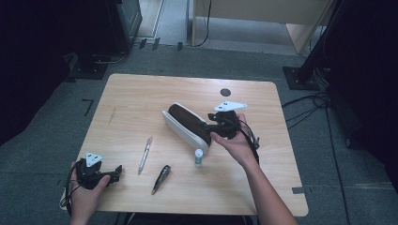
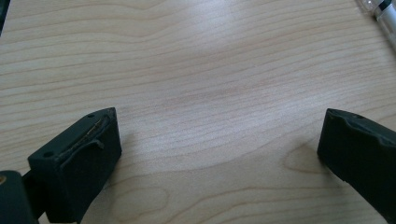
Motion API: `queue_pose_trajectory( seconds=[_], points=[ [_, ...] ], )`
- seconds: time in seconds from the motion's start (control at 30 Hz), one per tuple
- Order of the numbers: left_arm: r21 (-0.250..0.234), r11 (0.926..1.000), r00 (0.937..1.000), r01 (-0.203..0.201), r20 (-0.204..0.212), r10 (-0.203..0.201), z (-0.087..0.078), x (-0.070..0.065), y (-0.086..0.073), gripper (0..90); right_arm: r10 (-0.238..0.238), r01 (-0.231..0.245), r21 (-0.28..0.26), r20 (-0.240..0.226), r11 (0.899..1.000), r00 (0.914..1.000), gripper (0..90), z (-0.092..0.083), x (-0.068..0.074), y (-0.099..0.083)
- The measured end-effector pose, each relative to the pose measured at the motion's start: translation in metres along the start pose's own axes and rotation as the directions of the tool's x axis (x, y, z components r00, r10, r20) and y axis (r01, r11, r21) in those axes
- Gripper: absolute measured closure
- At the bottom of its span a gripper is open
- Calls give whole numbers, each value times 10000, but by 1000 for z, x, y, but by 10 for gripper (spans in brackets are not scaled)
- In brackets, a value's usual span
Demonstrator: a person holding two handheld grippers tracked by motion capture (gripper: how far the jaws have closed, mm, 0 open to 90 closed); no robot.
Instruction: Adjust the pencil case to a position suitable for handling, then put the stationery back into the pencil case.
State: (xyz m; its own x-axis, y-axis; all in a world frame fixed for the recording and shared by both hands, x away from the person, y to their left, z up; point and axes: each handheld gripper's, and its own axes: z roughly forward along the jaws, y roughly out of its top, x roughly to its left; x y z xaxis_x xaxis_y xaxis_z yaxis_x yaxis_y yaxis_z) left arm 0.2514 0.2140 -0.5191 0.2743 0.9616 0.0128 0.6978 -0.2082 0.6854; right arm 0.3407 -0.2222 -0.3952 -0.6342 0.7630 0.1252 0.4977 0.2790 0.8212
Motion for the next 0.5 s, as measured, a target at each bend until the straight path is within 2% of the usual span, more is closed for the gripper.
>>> queue_pose_trajectory(
  seconds=[0.03, 0.13, 0.37, 0.5],
  points=[
    [1, 10000, 10000, -4, -3, 4, 0, 0, 0, 0, 102, -102, -90, -90, 9999, 9999, 480, -5, 1, -3],
    [-3, 10000, 10000, -2, -2, 2, 0, 0, 0, 0, 25, -34, -291, -283, 9996, 9996, 513, -18, 7, -12],
    [0, 10000, 10000, 23, 9, -23, 0, 0, 0, 0, 515, -642, -1114, -1138, 9917, 9922, 542, -42, 22, -43],
    [11, 10000, 10000, 8, 7, -8, 0, 0, 0, 0, 651, -798, -1232, -1188, 9892, 9908, 534, -48, 32, -60]
  ],
)
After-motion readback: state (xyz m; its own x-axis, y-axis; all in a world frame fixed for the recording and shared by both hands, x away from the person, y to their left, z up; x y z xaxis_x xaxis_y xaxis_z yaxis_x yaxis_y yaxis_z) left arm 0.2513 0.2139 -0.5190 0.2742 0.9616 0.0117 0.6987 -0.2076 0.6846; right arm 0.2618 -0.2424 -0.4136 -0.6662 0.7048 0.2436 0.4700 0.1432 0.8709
